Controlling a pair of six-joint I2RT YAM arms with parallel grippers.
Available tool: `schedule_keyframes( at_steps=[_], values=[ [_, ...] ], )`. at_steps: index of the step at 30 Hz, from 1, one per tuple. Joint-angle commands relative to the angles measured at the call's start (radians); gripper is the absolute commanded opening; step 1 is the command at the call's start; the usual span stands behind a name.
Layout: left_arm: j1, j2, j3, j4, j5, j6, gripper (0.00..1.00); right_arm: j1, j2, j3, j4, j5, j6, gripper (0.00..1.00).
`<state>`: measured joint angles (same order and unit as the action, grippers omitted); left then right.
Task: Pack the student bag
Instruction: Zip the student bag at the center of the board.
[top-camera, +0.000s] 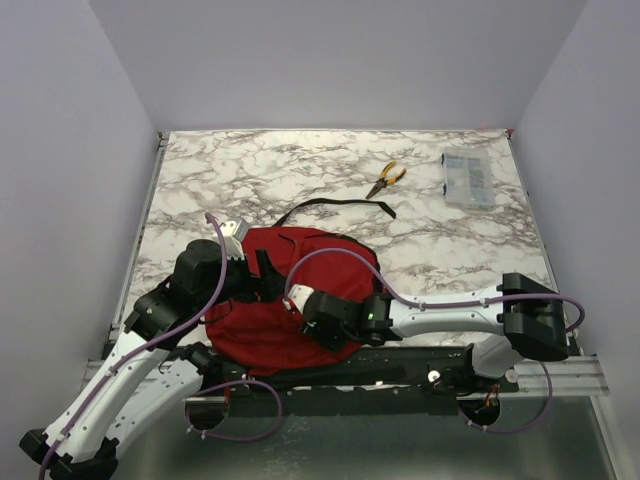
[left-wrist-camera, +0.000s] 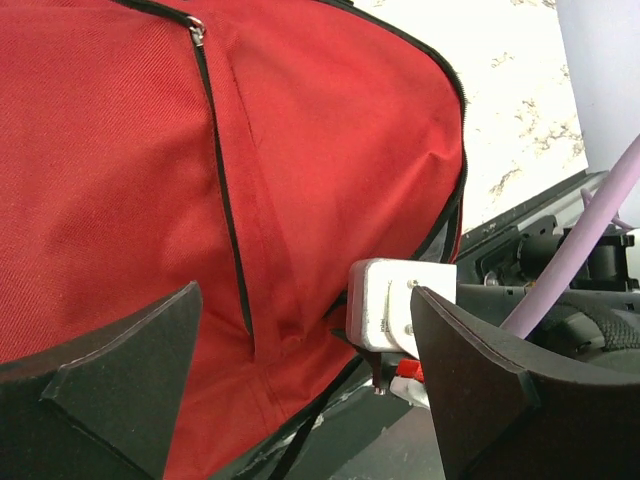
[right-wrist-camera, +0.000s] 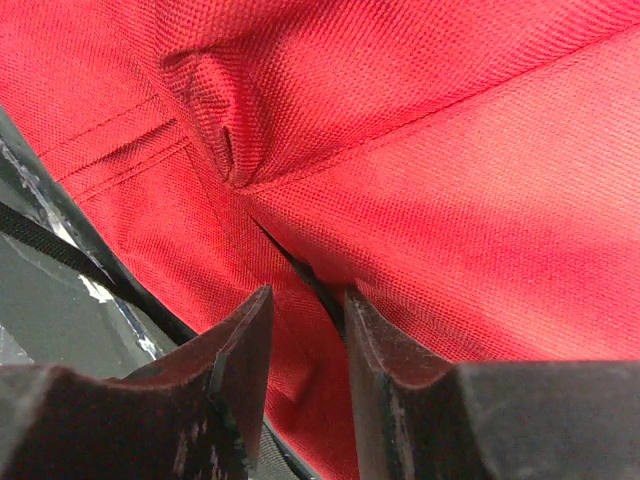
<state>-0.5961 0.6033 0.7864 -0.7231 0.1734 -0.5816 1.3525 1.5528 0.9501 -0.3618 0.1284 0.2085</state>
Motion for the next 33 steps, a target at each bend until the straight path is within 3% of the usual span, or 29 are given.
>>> schedule_keyframes(
  at_steps=[1, 9, 18, 25, 30, 33],
  values=[
    [-0.002, -0.01, -0.001, -0.013, -0.011, -0.006, 0.87, 0.015, 0.033, 0.011, -0.018, 0.055, -0.016, 0.37],
    [-0.002, -0.065, -0.05, -0.019, -0.055, -0.03, 0.87, 0.019, 0.073, -0.02, 0.044, 0.22, -0.015, 0.4],
    [-0.002, -0.237, -0.171, -0.015, -0.202, -0.303, 0.86, 0.038, 0.048, -0.106, 0.18, 0.243, -0.044, 0.4],
    [0.0, -0.306, -0.229, -0.011, -0.227, -0.41, 0.84, 0.038, 0.027, -0.17, 0.251, 0.216, -0.012, 0.11],
    [-0.001, -0.262, -0.222, -0.007, -0.175, -0.454, 0.83, 0.039, -0.06, -0.111, 0.156, 0.268, 0.069, 0.0],
    [-0.001, -0.237, -0.242, 0.017, -0.124, -0.477, 0.81, 0.038, -0.125, -0.112, 0.146, 0.311, 0.131, 0.0]
  ],
)
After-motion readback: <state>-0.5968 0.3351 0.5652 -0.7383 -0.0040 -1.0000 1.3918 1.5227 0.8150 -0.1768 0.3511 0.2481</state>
